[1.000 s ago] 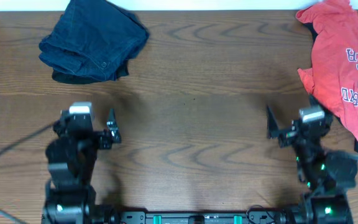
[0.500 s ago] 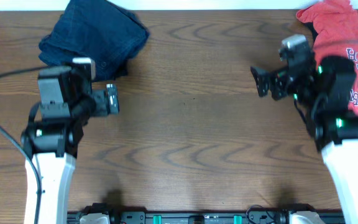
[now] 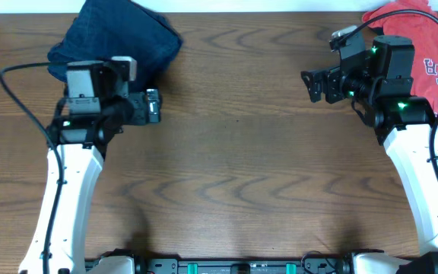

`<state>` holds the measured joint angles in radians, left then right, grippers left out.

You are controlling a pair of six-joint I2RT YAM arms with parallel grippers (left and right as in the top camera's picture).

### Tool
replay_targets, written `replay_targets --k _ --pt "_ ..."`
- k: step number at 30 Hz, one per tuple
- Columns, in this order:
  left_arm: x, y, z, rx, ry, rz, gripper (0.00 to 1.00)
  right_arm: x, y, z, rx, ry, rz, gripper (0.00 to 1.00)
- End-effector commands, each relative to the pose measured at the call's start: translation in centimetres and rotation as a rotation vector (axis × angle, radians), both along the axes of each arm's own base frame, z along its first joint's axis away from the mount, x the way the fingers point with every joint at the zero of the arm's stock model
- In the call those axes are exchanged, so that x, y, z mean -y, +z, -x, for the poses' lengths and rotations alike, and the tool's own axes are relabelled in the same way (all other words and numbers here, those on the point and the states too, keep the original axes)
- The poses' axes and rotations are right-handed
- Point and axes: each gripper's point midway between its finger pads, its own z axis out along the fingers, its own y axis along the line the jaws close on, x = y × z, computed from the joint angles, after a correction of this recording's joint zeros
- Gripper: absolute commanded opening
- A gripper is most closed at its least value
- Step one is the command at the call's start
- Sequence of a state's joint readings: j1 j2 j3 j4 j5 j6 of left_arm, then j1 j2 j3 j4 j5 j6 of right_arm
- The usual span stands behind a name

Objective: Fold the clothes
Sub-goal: 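Reach the right gripper to the red t-shirt's edge and grasp it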

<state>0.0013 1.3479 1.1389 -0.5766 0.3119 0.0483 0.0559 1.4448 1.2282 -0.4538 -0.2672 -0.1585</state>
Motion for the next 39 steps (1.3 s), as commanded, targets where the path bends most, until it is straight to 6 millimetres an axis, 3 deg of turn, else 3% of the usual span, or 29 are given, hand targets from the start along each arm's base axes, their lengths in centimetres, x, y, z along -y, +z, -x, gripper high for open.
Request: replay_targets --k 1,5,8,14,25,33,39 --pt "1.1 -0.6 -0.5 -0.013 -0.016 -0.038 0.98 4.5 0.1 -1.0 0.009 -0.183 0.108 0.99" --pt "2.6 -2.0 -0.7 -0.037 -0.04 -0.102 0.98 7.9 -1.6 -1.4 -0.038 -0.305 0.149 0.98" --pt "4.3 -2.8 -0.7 -0.05 -0.085 -0.106 0.98 10.4 -3.5 -1.6 -0.091 -0.373 0.18 0.91" --pt "6.9 -4.0 -0.4 -0.074 -0.151 -0.119 0.98 14.4 -8.7 -2.8 -0.191 -0.451 0.191 0.84" --pt "8.9 -4.7 0.0 -0.083 -0.206 -0.123 0.98 16.4 -15.6 -5.7 -0.229 -0.472 0.2 0.62" --pt "8.9 -4.9 0.0 -0.086 -0.206 -0.124 0.98 17.8 -19.9 -6.7 -0.252 -0.494 0.201 0.54" --pt "8.9 -4.9 0.1 -0.087 -0.206 -0.124 0.98 19.1 -21.5 -6.7 -0.267 -0.519 0.198 0.52"
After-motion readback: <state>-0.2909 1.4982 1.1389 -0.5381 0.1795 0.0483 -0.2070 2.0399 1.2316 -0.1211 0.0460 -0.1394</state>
